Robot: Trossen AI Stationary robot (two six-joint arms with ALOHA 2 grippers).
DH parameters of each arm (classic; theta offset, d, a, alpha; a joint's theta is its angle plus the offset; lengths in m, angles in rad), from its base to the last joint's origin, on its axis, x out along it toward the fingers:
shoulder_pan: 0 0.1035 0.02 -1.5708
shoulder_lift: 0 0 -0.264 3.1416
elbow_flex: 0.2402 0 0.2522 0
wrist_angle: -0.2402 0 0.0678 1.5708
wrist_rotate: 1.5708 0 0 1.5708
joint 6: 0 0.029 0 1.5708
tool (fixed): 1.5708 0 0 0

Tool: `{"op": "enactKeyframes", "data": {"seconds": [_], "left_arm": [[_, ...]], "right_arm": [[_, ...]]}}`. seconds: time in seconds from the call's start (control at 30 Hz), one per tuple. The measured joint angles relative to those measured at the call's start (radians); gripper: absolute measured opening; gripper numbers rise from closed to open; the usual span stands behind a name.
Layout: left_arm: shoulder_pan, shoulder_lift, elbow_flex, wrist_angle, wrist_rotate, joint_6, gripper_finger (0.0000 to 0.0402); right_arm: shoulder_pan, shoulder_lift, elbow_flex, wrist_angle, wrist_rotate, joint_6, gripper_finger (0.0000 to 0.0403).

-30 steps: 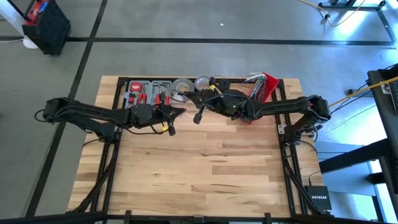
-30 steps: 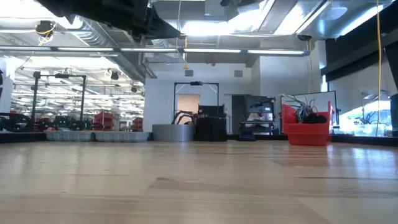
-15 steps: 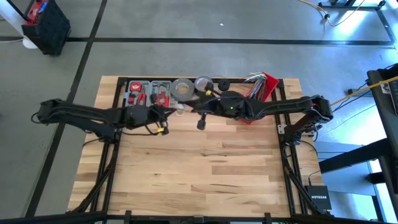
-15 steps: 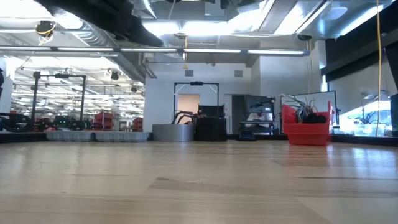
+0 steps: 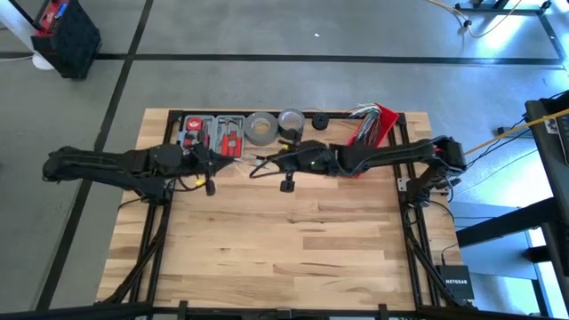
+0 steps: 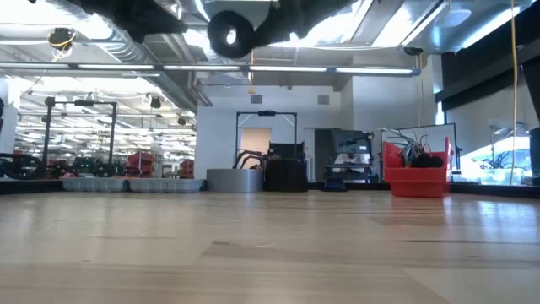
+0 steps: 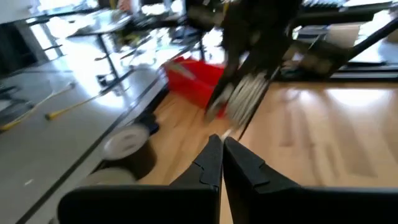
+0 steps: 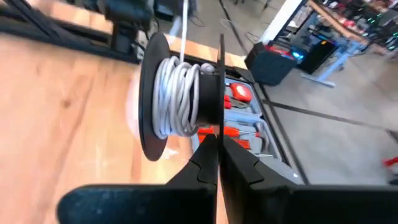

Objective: Coil cords
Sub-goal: Coil the white wire onto the black spool

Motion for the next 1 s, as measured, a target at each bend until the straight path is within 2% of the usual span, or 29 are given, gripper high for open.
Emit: {"op": "enactKeyframes", "data": {"seconds": [0.2,0.4,0.67,1.0], "left_arm": [[-0.017,0.011,0.000,0.020,0.007,-0.043,0.0000],[-0.017,0.060,-0.005,0.136,0.007,-0.060,0.0000],[-0.017,0.209,-0.006,0.297,0.010,-0.063,0.0000],[-0.014,0.397,-0.003,0.490,0.015,-0.002,0.0000]], "right_arm": [[0.001,0.096,-0.001,0.076,0.107,-0.056,0.0005],[0.000,0.160,-0.002,0.180,0.200,-0.087,0.0005],[-0.001,0.176,-0.005,0.231,0.252,-0.063,0.0005],[-0.002,0.178,-0.007,0.309,0.248,-0.009,0.0005]]}}
